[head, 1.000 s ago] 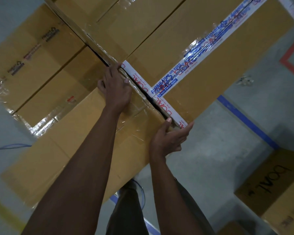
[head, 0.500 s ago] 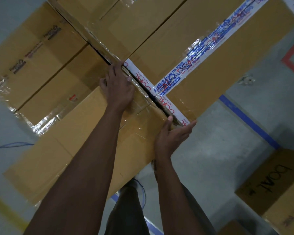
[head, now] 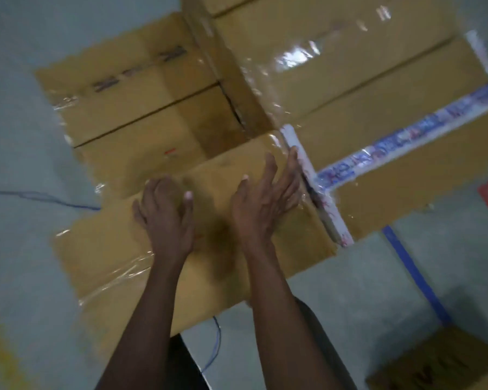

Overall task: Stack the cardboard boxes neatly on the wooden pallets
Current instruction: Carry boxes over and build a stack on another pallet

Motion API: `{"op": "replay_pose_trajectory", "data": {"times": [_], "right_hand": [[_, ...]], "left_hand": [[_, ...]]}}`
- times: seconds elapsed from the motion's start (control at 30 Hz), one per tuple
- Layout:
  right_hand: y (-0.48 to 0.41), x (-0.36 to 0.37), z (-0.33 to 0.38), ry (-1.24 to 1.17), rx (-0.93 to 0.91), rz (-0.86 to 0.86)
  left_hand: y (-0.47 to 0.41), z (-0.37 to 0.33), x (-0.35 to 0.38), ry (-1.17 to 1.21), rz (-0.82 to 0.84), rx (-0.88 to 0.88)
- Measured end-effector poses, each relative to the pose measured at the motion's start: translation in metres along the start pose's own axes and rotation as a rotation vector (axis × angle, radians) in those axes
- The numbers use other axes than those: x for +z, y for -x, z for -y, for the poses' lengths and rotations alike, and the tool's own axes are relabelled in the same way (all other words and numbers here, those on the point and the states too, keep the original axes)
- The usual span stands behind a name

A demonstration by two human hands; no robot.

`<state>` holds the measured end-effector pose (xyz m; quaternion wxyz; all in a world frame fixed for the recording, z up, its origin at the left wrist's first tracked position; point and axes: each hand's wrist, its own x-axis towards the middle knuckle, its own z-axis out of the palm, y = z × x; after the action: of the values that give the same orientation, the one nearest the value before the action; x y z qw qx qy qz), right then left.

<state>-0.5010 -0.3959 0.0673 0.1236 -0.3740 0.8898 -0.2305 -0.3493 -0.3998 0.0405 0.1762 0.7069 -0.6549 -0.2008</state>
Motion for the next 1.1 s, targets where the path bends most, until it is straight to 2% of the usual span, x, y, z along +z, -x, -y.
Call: {"op": "replay_pose_trajectory", "data": {"times": [0.13,0.23,0.3,0.4,0.5,1.1], "right_hand": [[0.036,0.046,0.064,0.043,-0.296,0.075],[0.064,0.088,0.098,0.110,-0.569,0.173],[0.081,0.111,0.112,0.170,-0.681,0.268],[0.093,0.129,0.118,0.264,-0.661,0.407],[0.098,0.125,0.120,0.342,-0.603,0.435],[0.117,0.119,0.108,0.403,-0.636,0.399]], "left_hand": [[0.024,0.119,-0.070,-0.110,-0.161,-0.295],[0.025,0.186,-0.098,-0.127,-0.074,-0.432],[0.019,0.215,-0.108,-0.003,0.000,-0.420],[0.007,0.228,-0.117,0.316,0.154,-0.413],[0.003,0.222,-0.121,0.400,0.290,-0.441],[0.033,0.217,-0.130,0.485,0.277,-0.486]]}}
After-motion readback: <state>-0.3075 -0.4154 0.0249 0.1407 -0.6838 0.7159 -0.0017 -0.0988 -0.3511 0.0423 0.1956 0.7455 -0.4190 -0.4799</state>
